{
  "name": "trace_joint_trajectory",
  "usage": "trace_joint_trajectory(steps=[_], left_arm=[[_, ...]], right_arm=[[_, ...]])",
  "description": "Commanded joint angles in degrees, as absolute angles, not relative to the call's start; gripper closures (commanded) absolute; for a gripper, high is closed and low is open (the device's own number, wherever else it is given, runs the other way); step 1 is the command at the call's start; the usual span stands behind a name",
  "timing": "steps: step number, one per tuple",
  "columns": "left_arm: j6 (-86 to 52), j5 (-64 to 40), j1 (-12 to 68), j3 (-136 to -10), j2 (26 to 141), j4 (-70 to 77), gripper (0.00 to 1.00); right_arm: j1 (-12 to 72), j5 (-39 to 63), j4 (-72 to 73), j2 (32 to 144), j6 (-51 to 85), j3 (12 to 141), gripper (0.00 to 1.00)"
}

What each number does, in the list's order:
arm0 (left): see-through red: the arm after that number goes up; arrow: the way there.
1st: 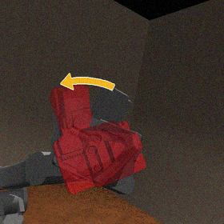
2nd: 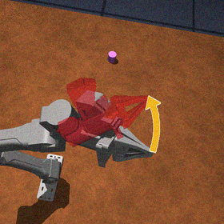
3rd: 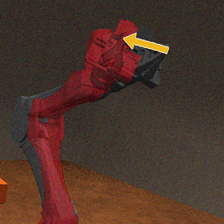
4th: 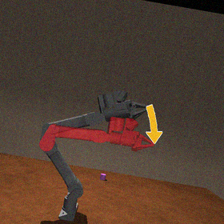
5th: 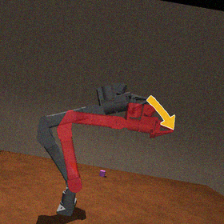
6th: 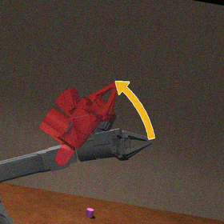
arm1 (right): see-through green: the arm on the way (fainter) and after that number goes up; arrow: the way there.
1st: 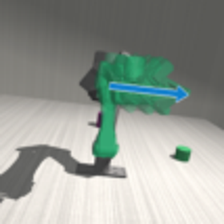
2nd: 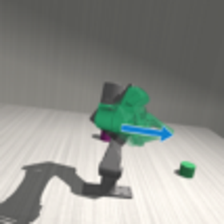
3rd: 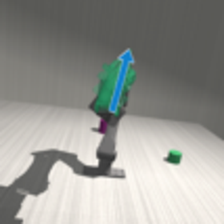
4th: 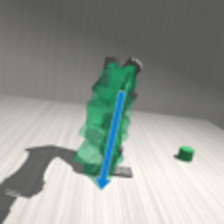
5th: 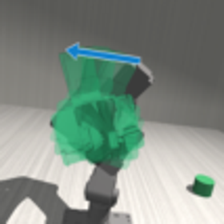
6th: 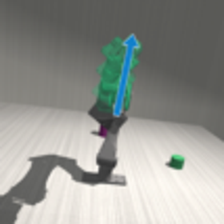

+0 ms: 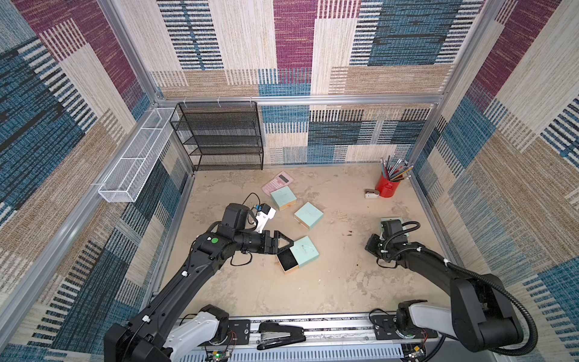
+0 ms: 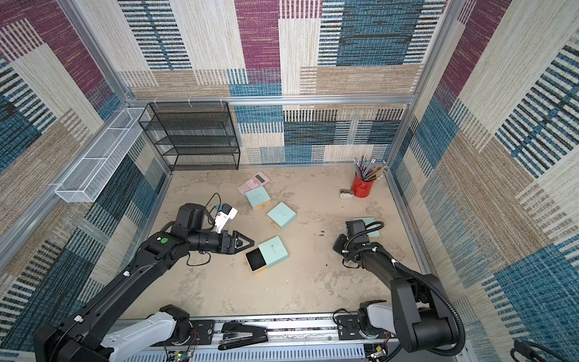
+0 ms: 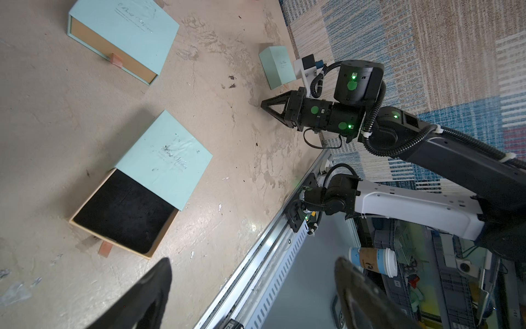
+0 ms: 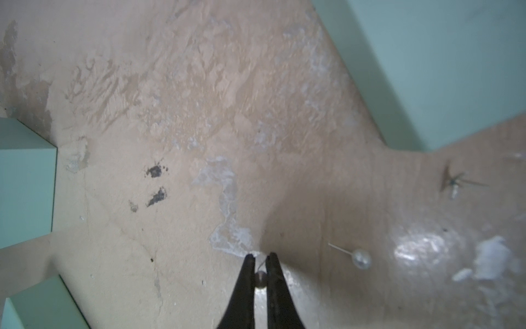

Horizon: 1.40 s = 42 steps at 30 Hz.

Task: Take out the earrings from the drawer-style jewelry box
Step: Place the earring at the center of the board.

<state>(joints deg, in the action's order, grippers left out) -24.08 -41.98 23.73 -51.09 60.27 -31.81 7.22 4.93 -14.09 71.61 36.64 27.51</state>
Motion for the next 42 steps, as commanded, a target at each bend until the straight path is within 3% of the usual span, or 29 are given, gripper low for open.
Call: trace_joint_trajectory(steps=[1, 17, 28, 42], left_arm=[[-23.5, -42.5, 23.5, -50.9, 60.4, -30.7, 0.11], [-24.2, -43.6, 22.2, -50.5, 60.7, -29.8, 0.11], [-24.5, -44.3, 21.6, -50.4, 60.9, -29.4, 0.11], [-24.8, -44.8, 20.9, -50.1, 61.2, -29.1, 0.11]], right_arm=[[6.8, 3.6, -15.3, 70.9, 37.7, 26.8, 0.89], [5.2, 3.8, -15.2, 71.3, 38.2, 26.2, 0.9], [5.2, 4.0, -14.6, 71.5, 38.1, 25.6, 0.81], [5.2, 4.4, -14.9, 70.6, 37.6, 26.1, 0.8]])
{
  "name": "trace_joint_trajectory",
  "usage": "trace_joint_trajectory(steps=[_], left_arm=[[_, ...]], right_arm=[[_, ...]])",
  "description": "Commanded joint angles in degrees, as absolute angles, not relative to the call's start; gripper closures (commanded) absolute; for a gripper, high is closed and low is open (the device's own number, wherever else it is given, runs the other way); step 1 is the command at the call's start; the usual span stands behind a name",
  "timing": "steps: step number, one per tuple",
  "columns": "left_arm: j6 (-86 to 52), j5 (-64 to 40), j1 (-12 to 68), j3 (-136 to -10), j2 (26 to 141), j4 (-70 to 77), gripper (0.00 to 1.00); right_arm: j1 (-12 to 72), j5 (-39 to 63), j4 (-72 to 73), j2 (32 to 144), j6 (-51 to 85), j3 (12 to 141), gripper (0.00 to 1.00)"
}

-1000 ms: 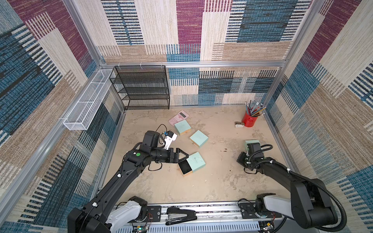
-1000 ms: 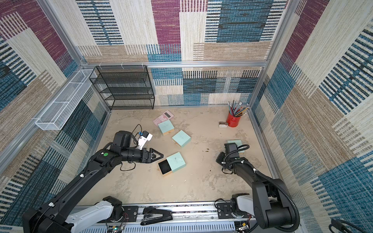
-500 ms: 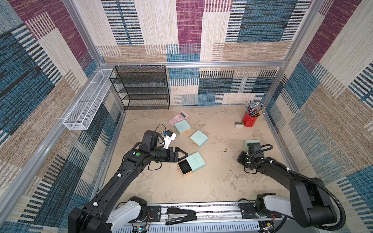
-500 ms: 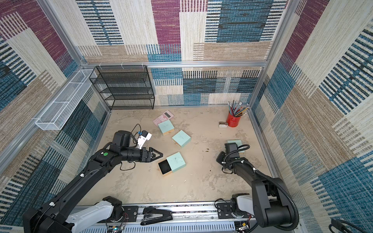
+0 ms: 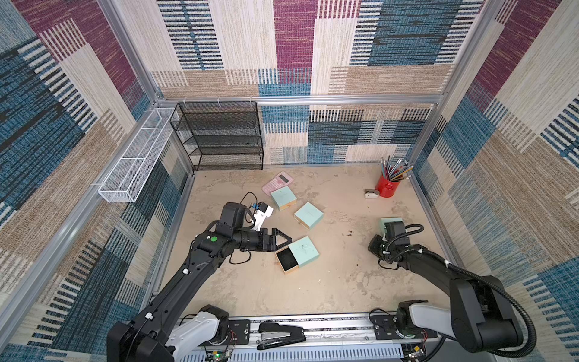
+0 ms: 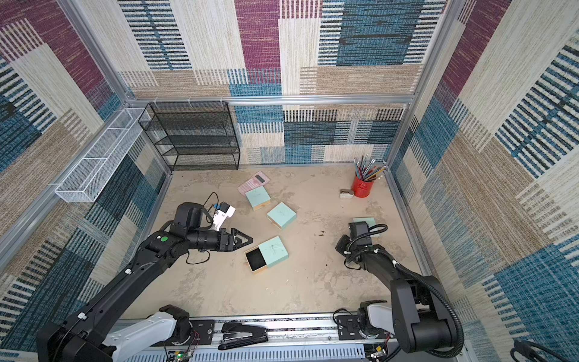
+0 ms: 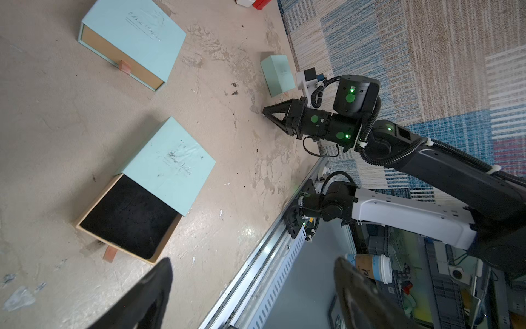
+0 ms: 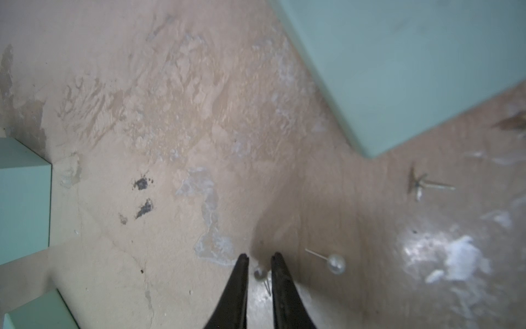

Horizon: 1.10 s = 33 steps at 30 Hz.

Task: Take out the earrings from the drawer-style jewelry box
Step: Place the earring at the center of the board, then close the drawer of the jewelry box.

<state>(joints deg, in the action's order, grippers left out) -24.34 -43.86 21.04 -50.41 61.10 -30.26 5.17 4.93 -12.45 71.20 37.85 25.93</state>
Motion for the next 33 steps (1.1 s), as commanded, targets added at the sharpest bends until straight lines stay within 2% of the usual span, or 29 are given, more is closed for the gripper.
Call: trace_joint_trajectory(steps=[1, 13, 16, 19, 22, 27, 29, 32, 33], left_arm=[[-24.8, -44.9, 20.8, -50.2, 61.3, -29.0, 0.11], [-25.2, -44.1, 20.5, -49.9, 61.2, -28.7, 0.11], [-25.2, -42.7, 20.4, -49.8, 60.7, -29.2, 0.1], [-26.5, -41.0, 20.4, -49.1, 59.5, -28.7, 0.1], [-29.2, -37.7, 20.4, -47.4, 57.2, -28.1, 0.06], [-32.7, -34.3, 20.3, -43.8, 52.5, -28.1, 0.0], [-33.7, -33.6, 20.3, -43.0, 50.8, -28.9, 0.0], [-35.5, -33.6, 20.2, -41.7, 48.6, -29.7, 0.02], [-36.2, -33.6, 20.1, -41.2, 48.1, -29.8, 0.01]], right_arm=[[5.2, 4.3, -15.2, 70.2, 37.5, 26.3, 0.8], [5.2, 7.2, -21.1, 63.0, 33.2, 31.0, 0.65], [5.3, 8.1, -21.8, 60.6, 31.9, 33.1, 0.57], [6.1, 9.7, -21.2, 58.6, 30.6, 35.5, 0.39], [11.9, 5.0, -22.6, 58.5, 29.0, 40.4, 0.23], [20.1, 4.3, -21.7, 60.3, 28.9, 47.1, 0.15], [23.4, 4.2, -20.3, 60.7, 28.9, 48.7, 0.11], [27.4, 6.5, -16.4, 61.7, 28.7, 49.8, 0.01], [28.1, 8.1, -14.7, 62.0, 28.7, 49.7, 0.01]])
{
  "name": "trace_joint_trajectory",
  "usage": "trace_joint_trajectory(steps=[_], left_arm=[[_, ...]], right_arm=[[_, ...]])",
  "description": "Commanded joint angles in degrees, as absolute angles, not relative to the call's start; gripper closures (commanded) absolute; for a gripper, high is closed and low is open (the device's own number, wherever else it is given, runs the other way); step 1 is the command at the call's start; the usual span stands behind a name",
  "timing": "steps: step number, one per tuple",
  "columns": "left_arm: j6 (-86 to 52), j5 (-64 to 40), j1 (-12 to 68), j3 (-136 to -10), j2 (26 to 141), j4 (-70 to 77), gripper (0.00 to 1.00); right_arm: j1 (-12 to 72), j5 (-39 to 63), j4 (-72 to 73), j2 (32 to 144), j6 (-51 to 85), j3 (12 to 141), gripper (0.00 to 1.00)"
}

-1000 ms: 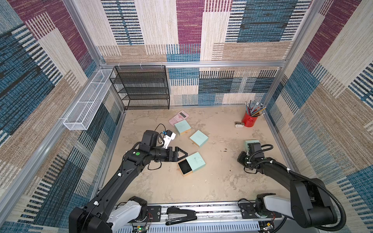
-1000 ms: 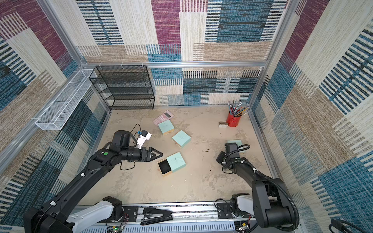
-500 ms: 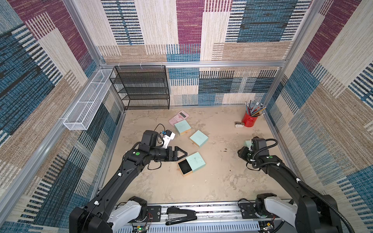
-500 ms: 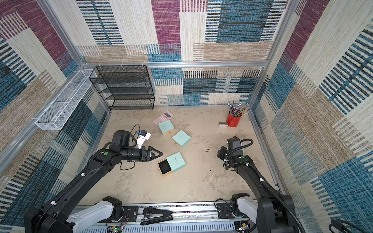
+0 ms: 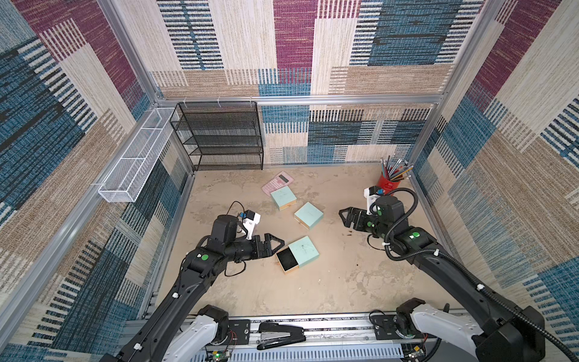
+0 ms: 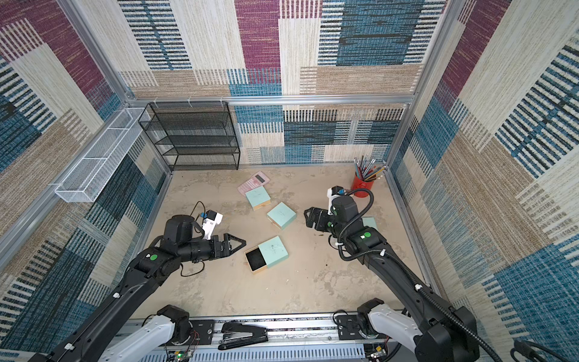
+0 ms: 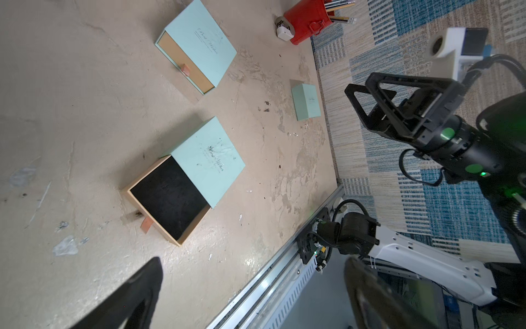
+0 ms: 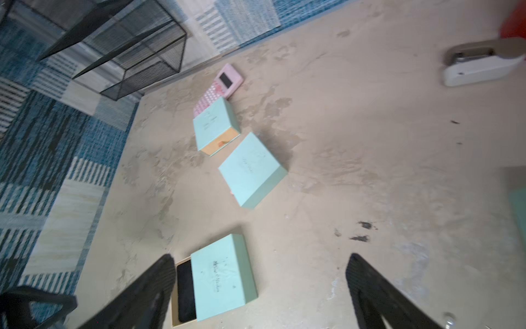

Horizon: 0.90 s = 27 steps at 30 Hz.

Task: Take out the earrings from the drawer-style jewelry box
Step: Close the drawer of the jewelry box.

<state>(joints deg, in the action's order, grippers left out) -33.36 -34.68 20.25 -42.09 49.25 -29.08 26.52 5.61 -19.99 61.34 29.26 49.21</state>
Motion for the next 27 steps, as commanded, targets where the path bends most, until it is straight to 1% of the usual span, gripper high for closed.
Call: trace_joint_trajectory(steps=[1, 2, 6, 11, 14, 17, 22, 25, 27], left_arm=[[-37.0, -33.6, 20.0, -40.6, 47.6, -29.8, 0.01], [-37.8, -31.8, 19.9, -40.1, 47.1, -29.8, 0.01], [-42.2, -32.7, 19.4, -36.9, 45.1, -28.3, 0.01], [-50.3, -39.0, 18.8, -30.2, 44.3, -18.8, 0.01], [-55.8, -43.9, 18.9, -25.7, 47.6, -7.9, 0.02], [-55.9, -46.1, 19.2, -25.3, 54.4, -4.2, 0.02], [-56.5, -44.2, 20.6, -24.6, 62.0, 1.9, 0.02], [-54.8, -40.0, 20.7, -24.5, 63.1, -0.8, 0.01], [-55.4, -38.2, 20.7, -23.5, 63.2, 0.0, 0.01]], right_arm=[[29.0, 9.6, -12.6, 62.6, 28.5, 49.6, 0.01], [29.8, 10.7, -11.0, 63.0, 28.2, 49.3, 0.01], [31.2, 16.9, -1.8, 63.9, 28.0, 45.9, 0.01], [31.2, 19.5, 3.6, 66.4, 29.1, 41.1, 0.01], [31.2, 21.8, 7.1, 68.9, 31.0, 37.4, 0.01], [31.2, 23.2, 10.6, 72.4, 33.0, 34.4, 0.01], [31.3, 27.4, 16.1, 78.3, 35.3, 32.0, 0.01], [31.3, 29.1, 18.6, 80.5, 36.2, 31.3, 0.01], [31.6, 30.0, 19.5, 81.9, 36.5, 31.1, 0.01]])
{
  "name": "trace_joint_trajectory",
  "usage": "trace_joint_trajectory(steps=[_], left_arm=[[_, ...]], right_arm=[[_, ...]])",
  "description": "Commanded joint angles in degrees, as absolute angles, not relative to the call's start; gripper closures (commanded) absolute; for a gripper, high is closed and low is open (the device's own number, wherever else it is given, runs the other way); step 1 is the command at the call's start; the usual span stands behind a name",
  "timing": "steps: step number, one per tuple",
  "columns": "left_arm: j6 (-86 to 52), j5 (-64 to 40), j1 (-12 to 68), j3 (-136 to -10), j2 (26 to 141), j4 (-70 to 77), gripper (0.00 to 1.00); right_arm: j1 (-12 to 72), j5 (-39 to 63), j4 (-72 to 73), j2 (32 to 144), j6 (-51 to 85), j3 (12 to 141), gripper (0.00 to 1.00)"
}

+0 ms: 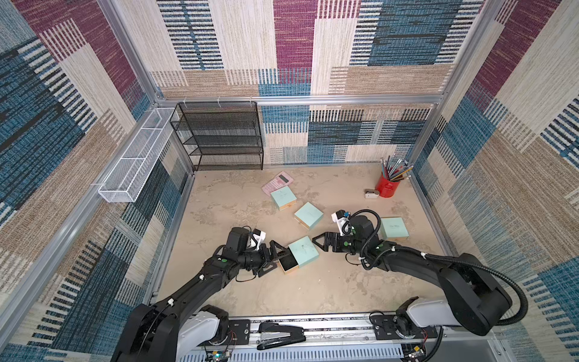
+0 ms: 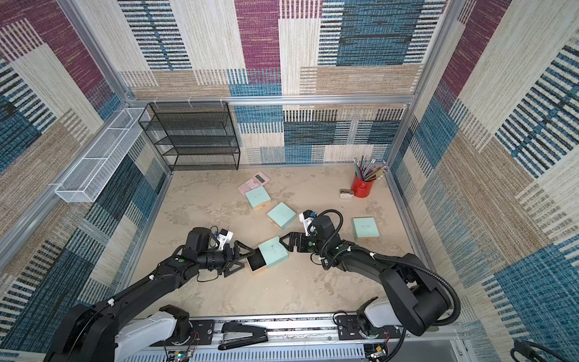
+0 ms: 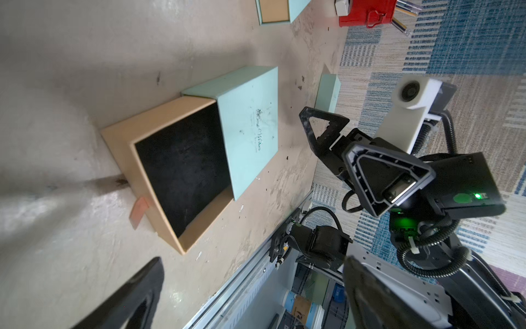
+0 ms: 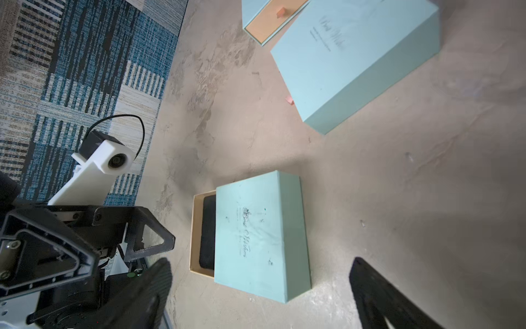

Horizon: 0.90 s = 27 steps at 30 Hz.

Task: Take out the earrings from the drawer-style jewelry box
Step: Close the drawer of the jewelry box.

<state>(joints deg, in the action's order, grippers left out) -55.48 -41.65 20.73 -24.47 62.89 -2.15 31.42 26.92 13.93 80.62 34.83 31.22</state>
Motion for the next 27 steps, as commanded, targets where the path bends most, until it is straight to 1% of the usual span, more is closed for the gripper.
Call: trace_joint_trajectory(steps=[1, 4, 16, 27], left_arm=[[-56.2, -38.2, 20.7, -22.8, 63.6, 1.8, 0.01], [-56.4, -37.5, 20.8, -22.5, 65.1, 3.2, 0.02], [-62.1, -40.4, 22.8, -21.1, 74.0, 21.3, 0.02], [-66.2, -39.4, 26.3, -21.3, 80.7, 33.6, 0.02]], right_arm=[[31.8, 30.3, 20.0, 82.4, 36.5, 31.0, 0.01], [32.3, 30.8, 20.7, 84.1, 36.5, 31.3, 0.01], [34.7, 33.2, 24.0, 90.3, 37.7, 33.9, 0.01], [37.6, 35.0, 28.3, 93.9, 39.9, 35.6, 0.01]])
